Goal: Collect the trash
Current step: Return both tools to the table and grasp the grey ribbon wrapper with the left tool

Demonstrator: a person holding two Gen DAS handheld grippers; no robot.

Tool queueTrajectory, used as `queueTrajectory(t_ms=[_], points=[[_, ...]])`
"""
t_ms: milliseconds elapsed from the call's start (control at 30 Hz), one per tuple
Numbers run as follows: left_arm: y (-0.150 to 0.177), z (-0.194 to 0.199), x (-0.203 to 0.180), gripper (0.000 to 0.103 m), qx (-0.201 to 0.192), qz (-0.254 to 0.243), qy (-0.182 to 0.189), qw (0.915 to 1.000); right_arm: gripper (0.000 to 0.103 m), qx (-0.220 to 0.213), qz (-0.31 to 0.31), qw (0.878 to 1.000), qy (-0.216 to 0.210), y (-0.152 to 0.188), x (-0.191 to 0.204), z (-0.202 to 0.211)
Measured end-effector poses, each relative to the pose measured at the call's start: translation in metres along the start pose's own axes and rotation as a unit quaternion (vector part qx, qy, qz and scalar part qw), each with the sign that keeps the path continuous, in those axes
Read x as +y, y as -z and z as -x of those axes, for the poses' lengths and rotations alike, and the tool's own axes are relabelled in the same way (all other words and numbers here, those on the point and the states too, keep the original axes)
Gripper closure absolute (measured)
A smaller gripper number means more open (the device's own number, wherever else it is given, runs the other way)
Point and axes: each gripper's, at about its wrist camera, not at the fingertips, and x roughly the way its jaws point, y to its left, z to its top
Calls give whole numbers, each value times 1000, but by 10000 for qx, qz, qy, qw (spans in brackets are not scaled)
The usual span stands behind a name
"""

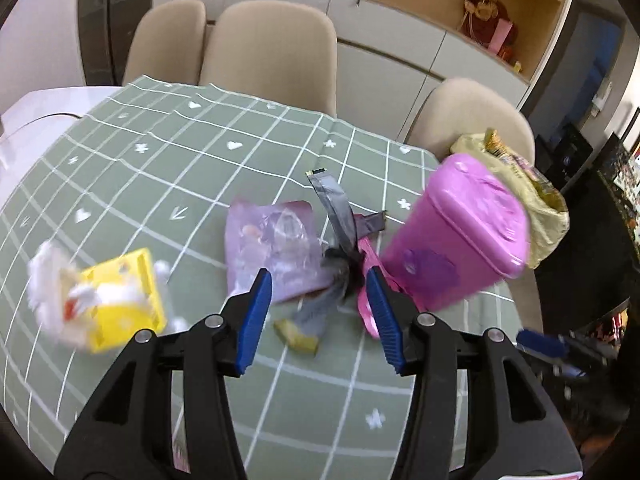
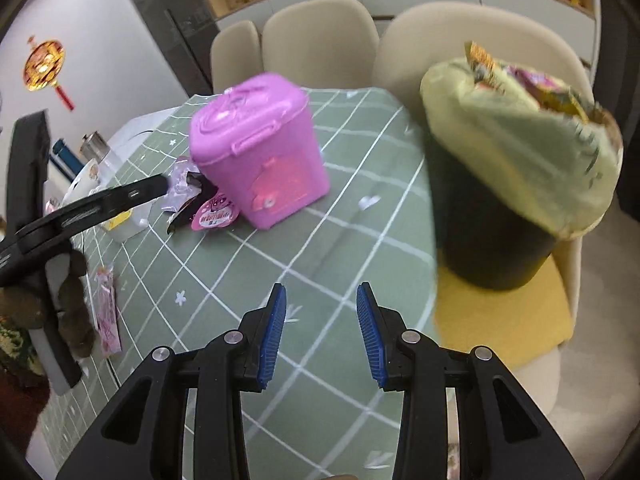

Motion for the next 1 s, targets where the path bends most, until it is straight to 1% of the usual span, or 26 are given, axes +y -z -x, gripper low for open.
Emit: queueTrajectory(t_ms=[167,200,233,267,333,433,533,633,733,867,1000], points=[[-11,-32,-9,56,285,-247,-15,9993,68,2,-20,10000,87,9,21,-10],[-12,-36,-11,61,344,-258,9,9991,68,17,-7,10000,88,11,24,-11],[-13,-39,-11,70,389,-270,42,9989,68,46,35,9999,97,12,28,-13],[-12,-39,-12,75,412,-290,23,9987,68,54,99,9999,104,13,32,-14],[-9,-33,-11,76,397,-288,56,9988,68,52,242,9997,90,11,39,-16],[4,-13,-4,76,567,-184,332,9977,68,73,376,9993,10,5,50,-21],[18,9,3,76,594,-263,468,9968,68,-4,414,9991,-73,-2,62,-26],[34,26,11,76,637,-310,396,9967,67,-62,447,9990,-29,-11,75,-33],[50,40,22,76,659,-361,267,9968,57,-85,451,9989,-47,-24,83,-42],[64,49,43,75,705,33,335,9969,56,-175,634,9977,141,-42,100,-59],[73,56,54,75,623,201,317,9974,54,-146,715,9969,285,-56,107,-76]])
